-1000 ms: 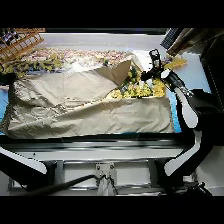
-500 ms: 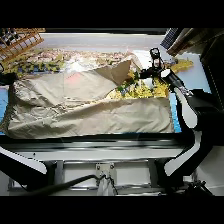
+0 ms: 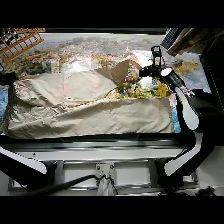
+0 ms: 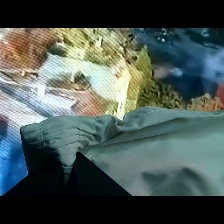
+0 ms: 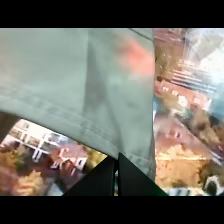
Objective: Fold the clothes and pants, and hang the long-sleeved shirts on hangers.
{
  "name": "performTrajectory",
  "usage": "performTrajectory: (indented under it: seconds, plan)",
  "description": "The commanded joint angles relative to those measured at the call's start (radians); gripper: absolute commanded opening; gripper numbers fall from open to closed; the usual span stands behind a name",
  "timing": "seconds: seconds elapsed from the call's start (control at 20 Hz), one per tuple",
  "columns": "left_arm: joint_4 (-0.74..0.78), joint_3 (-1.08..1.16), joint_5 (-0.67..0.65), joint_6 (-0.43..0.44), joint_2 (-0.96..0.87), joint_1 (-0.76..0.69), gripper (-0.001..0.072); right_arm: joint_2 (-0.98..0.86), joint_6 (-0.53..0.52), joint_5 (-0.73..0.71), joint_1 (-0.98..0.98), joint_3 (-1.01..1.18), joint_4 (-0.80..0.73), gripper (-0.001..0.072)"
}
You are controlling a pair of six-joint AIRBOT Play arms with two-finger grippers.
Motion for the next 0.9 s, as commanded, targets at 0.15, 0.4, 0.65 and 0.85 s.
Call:
performTrajectory:
  seconds: [0.15, 0.4, 0.65, 0.85]
  plan:
    - [0.001, 0.001, 0.020, -0.018, 0.016, 0.002, 0.0008, 0.243, 0.438, 0.441, -0.022, 0.001, -0.431, 0.0017]
    - [0.001, 0.001, 0.107, -0.106, 0.052, 0.005, 0.0007, 0.464, 0.605, 0.843, -0.025, 0.001, -0.755, 0.0017]
    - [0.004, 0.001, 0.120, -0.106, 0.095, 0.011, 0.0006, 0.654, 0.615, 1.066, -0.025, 0.001, -0.839, 0.0016]
    - [0.005, 0.001, 0.114, -0.105, 0.149, 0.020, 0.0007, 0.763, 0.615, 1.159, -0.025, 0.001, -0.874, 0.0015]
